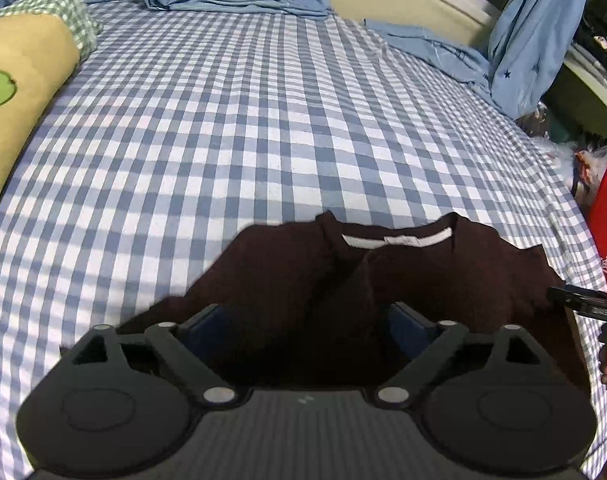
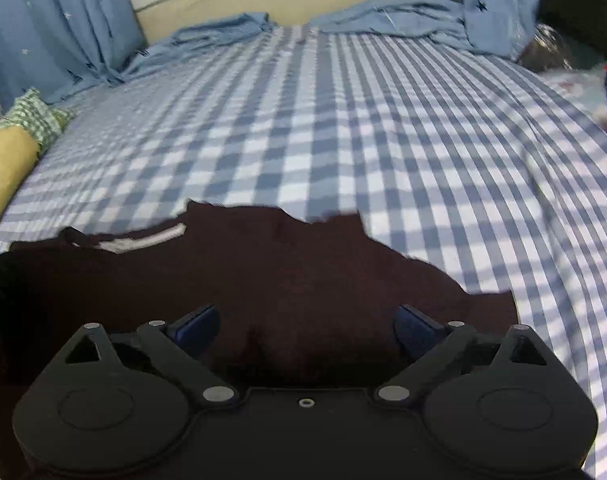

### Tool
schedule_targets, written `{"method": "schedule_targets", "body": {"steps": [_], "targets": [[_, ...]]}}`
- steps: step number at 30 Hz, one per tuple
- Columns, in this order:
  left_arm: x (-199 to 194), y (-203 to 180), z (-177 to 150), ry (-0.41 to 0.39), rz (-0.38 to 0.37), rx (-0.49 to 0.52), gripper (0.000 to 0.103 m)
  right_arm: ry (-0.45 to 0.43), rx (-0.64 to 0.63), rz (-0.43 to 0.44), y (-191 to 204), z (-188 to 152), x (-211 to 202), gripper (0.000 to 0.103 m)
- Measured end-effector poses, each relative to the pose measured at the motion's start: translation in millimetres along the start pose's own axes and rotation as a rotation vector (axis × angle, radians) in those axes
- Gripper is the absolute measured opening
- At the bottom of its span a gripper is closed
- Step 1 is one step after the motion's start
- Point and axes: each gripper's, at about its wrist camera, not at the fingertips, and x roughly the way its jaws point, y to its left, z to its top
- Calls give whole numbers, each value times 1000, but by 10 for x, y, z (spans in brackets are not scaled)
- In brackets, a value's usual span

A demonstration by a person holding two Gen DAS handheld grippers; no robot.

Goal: Fold small clothes

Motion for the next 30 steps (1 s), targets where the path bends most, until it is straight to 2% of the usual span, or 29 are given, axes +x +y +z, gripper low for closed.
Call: {"method": "schedule_targets", "body": {"steps": [4, 7, 9, 10, 11, 12, 13, 14, 15, 17, 18, 20, 22, 26, 30], "targets": [[-83, -120, -246, 41, -98, 19, 97, 31, 12, -95, -25, -65, 149, 96], [-162, -254, -392, 37, -111, 75, 101, 24, 46, -120, -66, -94, 198, 95], [-137, -371, -466, 37, -50, 124, 102, 21, 49, -137, -60, -117, 215, 94], [-85, -437, -485, 38, 2, 159, 101, 21, 51, -142, -55, -129, 229, 90], [-14, -504, -496, 41, 67, 197, 94, 20, 56, -147, -49, -140, 234, 83], [76, -560, -500, 47, 131, 231, 77, 18, 63, -151, -45, -151, 237, 79], [182, -600, -498, 64, 174, 248, 68, 15, 69, -154, -43, -155, 230, 74], [274, -578, -475, 90, 205, 229, 38, 11, 77, -152, -38, -156, 225, 63], [330, -543, -444, 105, 211, 187, 18, 7, 80, -154, -34, -157, 218, 57], [301, -356, -415, 81, 163, 37, 7, 0, 87, -161, -43, -127, 190, 40], [244, -274, -406, 52, 156, -25, 4, -5, 103, -146, -66, -113, 174, 35], [144, -167, -425, 0, 195, -70, 4, -10, 123, -122, -92, -83, 138, 19], [79, -41, -439, -20, 190, -124, 4, -26, 98, -101, -54, -47, 95, 13], [138, 113, -498, -13, 226, -197, 4, -45, 29, -110, 105, 36, 112, 13], [149, 250, -601, -30, 225, -272, 4, -32, 33, -105, 169, 246, 248, 11]]}}
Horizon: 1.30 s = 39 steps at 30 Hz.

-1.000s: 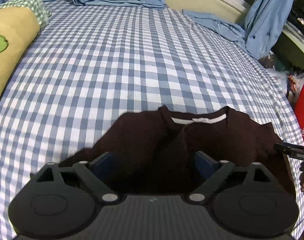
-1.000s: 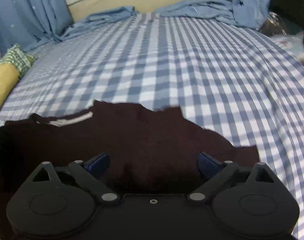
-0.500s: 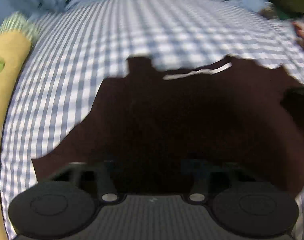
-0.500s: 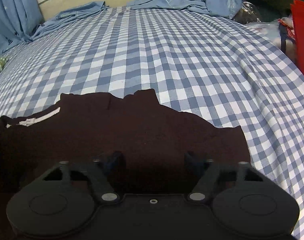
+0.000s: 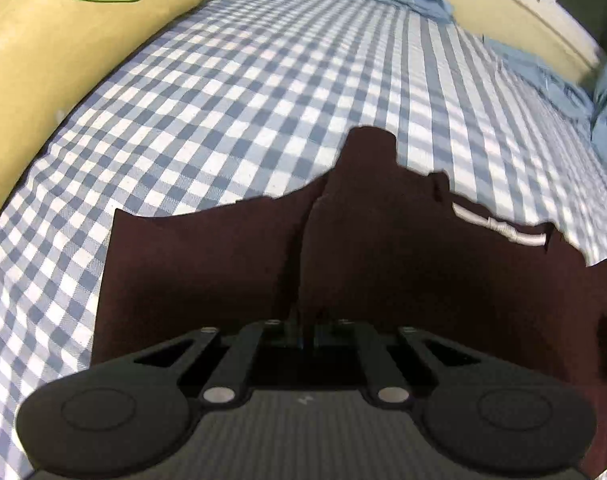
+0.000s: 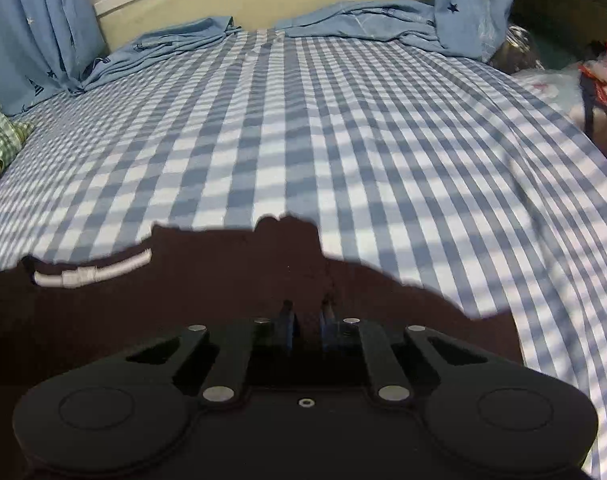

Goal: Fold small clothes

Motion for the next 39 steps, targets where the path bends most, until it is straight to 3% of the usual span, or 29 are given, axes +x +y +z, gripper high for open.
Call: {"method": "schedule_targets", "body": {"steps": [3, 7, 9, 11, 12, 14, 17, 20, 23, 25, 29, 33, 39], "targets": [[-9, -33, -11, -22, 9, 45, 4, 31, -58, -13, 86, 117, 74, 12], [113, 7, 5, 26, 20, 10, 12, 71, -73, -49, 44, -33, 107, 29], [97, -9, 15, 50, 21, 29, 28, 55, -57, -53, -11, -127, -14, 45], [20, -68, -8, 43, 30, 76, 42, 32, -75, -59, -31, -265, -195, 75], [-35, -94, -37, 20, 34, 105, 55, 30, -93, -66, -32, -360, -290, 82], [-123, -136, -106, -17, 69, 152, 68, 47, -118, -77, -46, -547, -447, 93], [-177, -147, -245, -43, 161, 188, 70, 51, -163, -167, -63, -859, -661, 98], [-107, -90, -378, -24, 285, 181, 72, 52, -215, -326, -118, -1168, -730, 102], [-65, 1, -443, 0, 316, 130, 74, 77, -185, -397, -288, -1343, -705, 102], [-107, 31, -450, 5, 318, 91, 75, 81, -126, -371, -413, -1377, -709, 102], [-386, 21, -516, -11, 327, 17, 90, 110, -26, -301, -573, -1380, -757, 102], [-694, 29, -621, -10, 310, -70, 97, 95, 41, -245, -598, -1387, -942, 102], [-1173, -9, -861, -20, 302, -182, 103, -3, -42, -139, -346, -1487, -1318, 102]]}}
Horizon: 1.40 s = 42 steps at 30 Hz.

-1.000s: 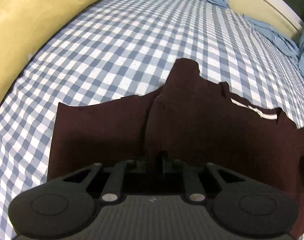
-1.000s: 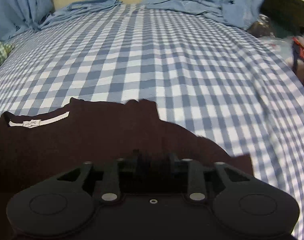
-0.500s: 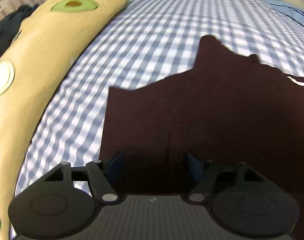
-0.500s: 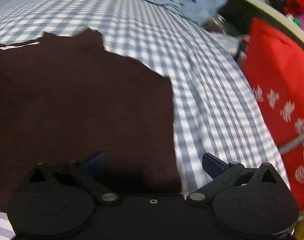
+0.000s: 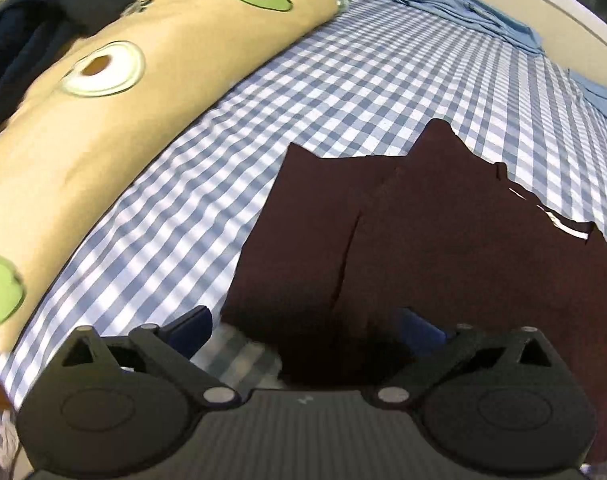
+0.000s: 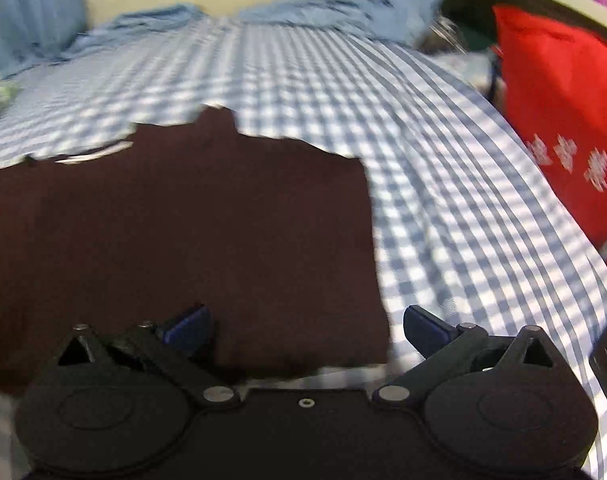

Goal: Fold small clothes

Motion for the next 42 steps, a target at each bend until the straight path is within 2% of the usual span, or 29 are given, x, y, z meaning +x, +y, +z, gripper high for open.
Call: {"method": "schedule_targets", "body": {"steps": [6, 13, 22, 27, 32, 36, 39, 42], "targets": [[-363, 1, -179, -33, 85, 30, 103, -60, -87, 105, 291, -39, -247, 102], [-408, 87, -259, -18, 76, 25, 103, -92, -169, 162, 623, -11, -382, 102], [48, 330, -297, 67, 12, -13, 103, -75, -289, 138, 1233, 85, -218, 102], [280, 496, -330, 109, -82, -89, 103, -95, -341, 171, 1571, 146, -26, 102], [447, 574, -372, 146, -114, -142, 103, -138, -414, 176, 1858, 113, 56, 102], [543, 582, -381, 158, -142, -167, 103, -100, -460, 161, 2019, 1, 155, 102], [615, 568, -372, 172, -156, -176, 103, -72, -453, 142, 2055, -123, 234, 102], [685, 542, -369, 185, -167, -175, 103, -82, -393, 136, 2024, -219, 241, 102]]}}
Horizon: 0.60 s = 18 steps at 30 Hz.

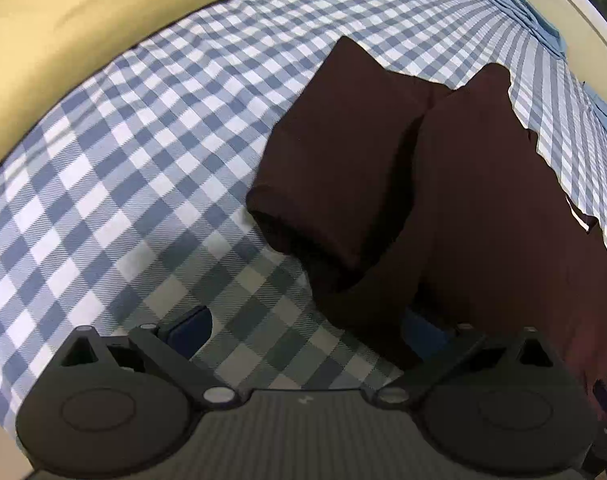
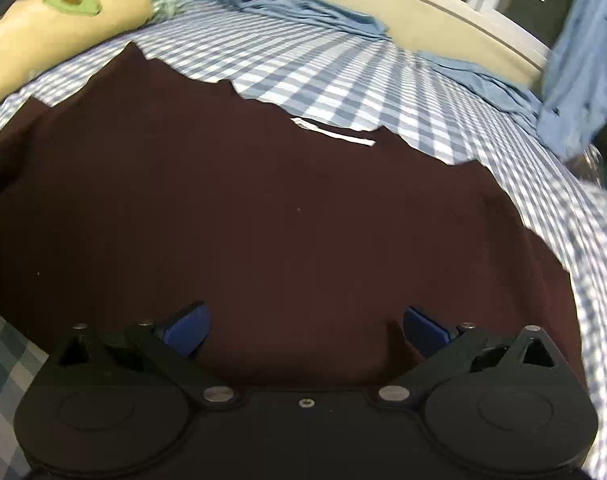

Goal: Fold small clothes

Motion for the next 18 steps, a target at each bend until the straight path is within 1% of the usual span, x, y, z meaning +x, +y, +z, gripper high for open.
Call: {"method": "schedule_targets", "body": {"steps": [2, 4, 5, 6, 8, 9, 13, 15, 17, 18], "targets": [[47, 2, 5, 13, -18, -4, 103, -8, 2, -6, 26, -40, -6, 102], [60, 27, 5, 8, -44, -15, 102, -16, -10, -13, 50, -55, -24, 102], [61, 43, 7, 1, -52, -15, 99, -16, -16, -15, 58, -59, -28, 102], [54, 60, 9, -12, -49, -10, 93, -15, -20, -14, 62, -61, -32, 102], [49, 101, 17, -27, -41, 5, 85, -9, -23, -7, 52, -60, -35, 102], [46, 142, 29, -28, -45, 4, 83, -4, -24, -1, 45, -58, -31, 102], [-3, 366, 61, -40, -73, -44, 83, 7, -40, 19, 34, -57, -34, 102], [-15, 438, 64, -32, -100, -41, 83, 11, -47, 28, 27, -60, -35, 102], [-36, 432, 69, -21, -106, -24, 83, 18, -60, 35, 17, -39, -41, 102], [-61, 413, 70, -20, -108, -15, 85, 21, -70, 40, 10, -19, -57, 102]]}}
